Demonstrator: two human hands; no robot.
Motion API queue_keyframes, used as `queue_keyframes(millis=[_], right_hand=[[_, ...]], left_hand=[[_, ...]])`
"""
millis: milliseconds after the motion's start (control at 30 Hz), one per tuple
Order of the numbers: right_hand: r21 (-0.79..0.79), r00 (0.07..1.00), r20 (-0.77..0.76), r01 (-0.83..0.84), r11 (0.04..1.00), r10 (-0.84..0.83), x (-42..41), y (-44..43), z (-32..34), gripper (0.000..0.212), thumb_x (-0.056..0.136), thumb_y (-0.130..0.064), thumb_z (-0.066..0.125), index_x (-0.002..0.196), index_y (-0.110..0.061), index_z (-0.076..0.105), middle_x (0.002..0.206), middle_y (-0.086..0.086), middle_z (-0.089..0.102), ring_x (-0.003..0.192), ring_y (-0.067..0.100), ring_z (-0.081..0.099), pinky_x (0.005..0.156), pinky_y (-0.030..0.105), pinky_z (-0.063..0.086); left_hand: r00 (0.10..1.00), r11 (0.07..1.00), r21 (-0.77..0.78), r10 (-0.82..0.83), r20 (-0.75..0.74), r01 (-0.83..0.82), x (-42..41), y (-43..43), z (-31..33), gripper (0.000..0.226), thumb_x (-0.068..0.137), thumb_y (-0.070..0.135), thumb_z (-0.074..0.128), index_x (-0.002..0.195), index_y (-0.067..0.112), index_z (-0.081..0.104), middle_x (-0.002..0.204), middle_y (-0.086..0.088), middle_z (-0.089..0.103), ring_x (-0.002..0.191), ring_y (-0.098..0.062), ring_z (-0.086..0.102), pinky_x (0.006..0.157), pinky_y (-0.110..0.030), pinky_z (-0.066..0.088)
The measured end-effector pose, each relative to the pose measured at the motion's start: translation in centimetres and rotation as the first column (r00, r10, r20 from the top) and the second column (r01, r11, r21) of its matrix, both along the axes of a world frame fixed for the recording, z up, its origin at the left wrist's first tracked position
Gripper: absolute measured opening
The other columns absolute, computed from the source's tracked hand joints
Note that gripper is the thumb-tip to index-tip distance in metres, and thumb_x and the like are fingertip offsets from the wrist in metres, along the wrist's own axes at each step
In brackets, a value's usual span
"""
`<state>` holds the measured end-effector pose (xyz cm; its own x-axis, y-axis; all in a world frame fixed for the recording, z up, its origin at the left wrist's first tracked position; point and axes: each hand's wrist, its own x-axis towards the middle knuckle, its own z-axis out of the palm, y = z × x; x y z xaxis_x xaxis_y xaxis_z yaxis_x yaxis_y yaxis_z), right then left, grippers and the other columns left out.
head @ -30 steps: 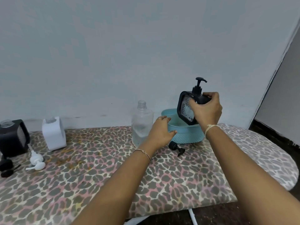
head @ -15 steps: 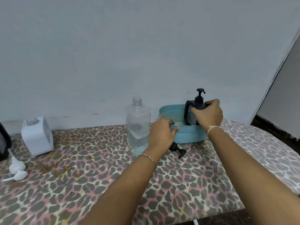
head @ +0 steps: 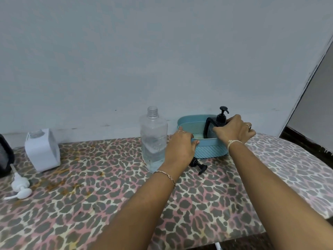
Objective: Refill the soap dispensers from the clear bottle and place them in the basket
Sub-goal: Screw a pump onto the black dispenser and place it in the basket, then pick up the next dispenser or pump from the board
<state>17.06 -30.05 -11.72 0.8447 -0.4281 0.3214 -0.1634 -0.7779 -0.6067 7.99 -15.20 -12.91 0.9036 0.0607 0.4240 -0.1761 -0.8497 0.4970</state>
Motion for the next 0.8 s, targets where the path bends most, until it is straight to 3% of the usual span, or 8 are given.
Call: queue_keyframes(millis=[167,300,367,467,633,733,800], right_hand=[[-0.007,0.999,0.006,-0.033,0.999,0.033,-0.6,-0.3,0.0,0.050,0.063,-0.054,0.070,0.093,-0.020,0.048,0.087,-0.002,0.055,0.105,0.029,0.049,0.082,0.039,0.026],[0.000,0.999,0.022,-0.026,1.000,0.026,-1.9,-0.3,0.1,0.057,0.063,-0.060,0.068,0.101,-0.019,0.052,0.106,0.002,0.060,0.108,0.029,0.049,0.087,0.042,0.029],[0.008,0.999,0.041,-0.026,1.000,0.026,-3.0,-0.1,0.3,0.061,0.065,-0.060,0.067,0.106,-0.017,0.053,0.111,0.004,0.058,0.111,0.029,0.049,0.091,0.043,0.029],[0.026,0.994,0.099,-0.046,0.999,0.043,-5.1,0.4,0.5,0.059,0.071,-0.056,0.066,0.112,-0.016,0.053,0.117,0.004,0.056,0.115,0.029,0.048,0.095,0.044,0.030],[0.094,0.967,0.204,-0.174,0.980,0.152,-9.7,2.8,-0.1,0.055,0.078,-0.055,0.061,0.116,-0.017,0.051,0.120,0.003,0.054,0.114,0.025,0.051,0.097,0.045,0.035],[0.120,0.923,0.279,-0.306,0.944,0.264,-12.5,4.9,-0.5,0.045,0.081,-0.052,0.062,0.108,-0.018,0.051,0.107,-0.002,0.056,0.101,0.021,0.056,0.090,0.041,0.043],[0.080,0.879,0.336,-0.385,0.920,0.338,-14.6,6.6,-0.8,0.037,0.082,-0.050,0.062,0.099,-0.019,0.050,0.093,-0.005,0.057,0.086,0.018,0.057,0.076,0.037,0.047]], left_hand=[[0.999,0.996,0.081,-0.031,-0.033,0.033,-0.1,-0.3,-0.2,0.032,0.100,0.023,0.045,0.123,0.005,0.059,0.131,-0.010,0.056,0.138,-0.022,0.034,0.110,-0.035,0.032],[0.993,0.984,0.165,-0.058,-0.100,0.074,-0.9,-0.3,0.0,0.048,0.102,0.018,0.037,0.148,0.009,0.028,0.157,-0.010,0.024,0.147,-0.025,0.011,0.118,-0.035,0.015],[0.993,0.988,0.128,-0.079,-0.083,0.090,-1.9,-0.5,0.0,0.052,0.101,0.015,0.039,0.150,0.010,0.024,0.158,-0.010,0.021,0.147,-0.024,0.014,0.118,-0.034,0.016],[0.996,0.995,0.037,-0.094,-0.009,0.094,-4.1,-0.7,0.0,0.051,0.099,0.014,0.044,0.148,0.011,0.029,0.151,-0.009,0.035,0.139,-0.021,0.031,0.114,-0.031,0.025],[0.997,0.995,-0.100,-0.003,0.073,0.011,-7.8,0.7,-0.1,0.042,0.095,0.021,0.051,0.137,0.017,0.042,0.130,-0.001,0.054,0.122,-0.015,0.046,0.096,-0.028,0.042],[0.989,0.984,-0.158,0.104,0.103,-0.087,-9.9,2.5,-0.2,0.036,0.093,0.020,0.054,0.128,0.019,0.048,0.117,0.004,0.059,0.106,-0.012,0.055,0.084,-0.025,0.047],[0.976,0.966,-0.204,0.184,0.116,-0.158,-11.4,4.2,-0.3,0.033,0.092,0.020,0.056,0.124,0.020,0.050,0.106,0.007,0.061,0.096,-0.012,0.058,0.079,-0.028,0.050]])
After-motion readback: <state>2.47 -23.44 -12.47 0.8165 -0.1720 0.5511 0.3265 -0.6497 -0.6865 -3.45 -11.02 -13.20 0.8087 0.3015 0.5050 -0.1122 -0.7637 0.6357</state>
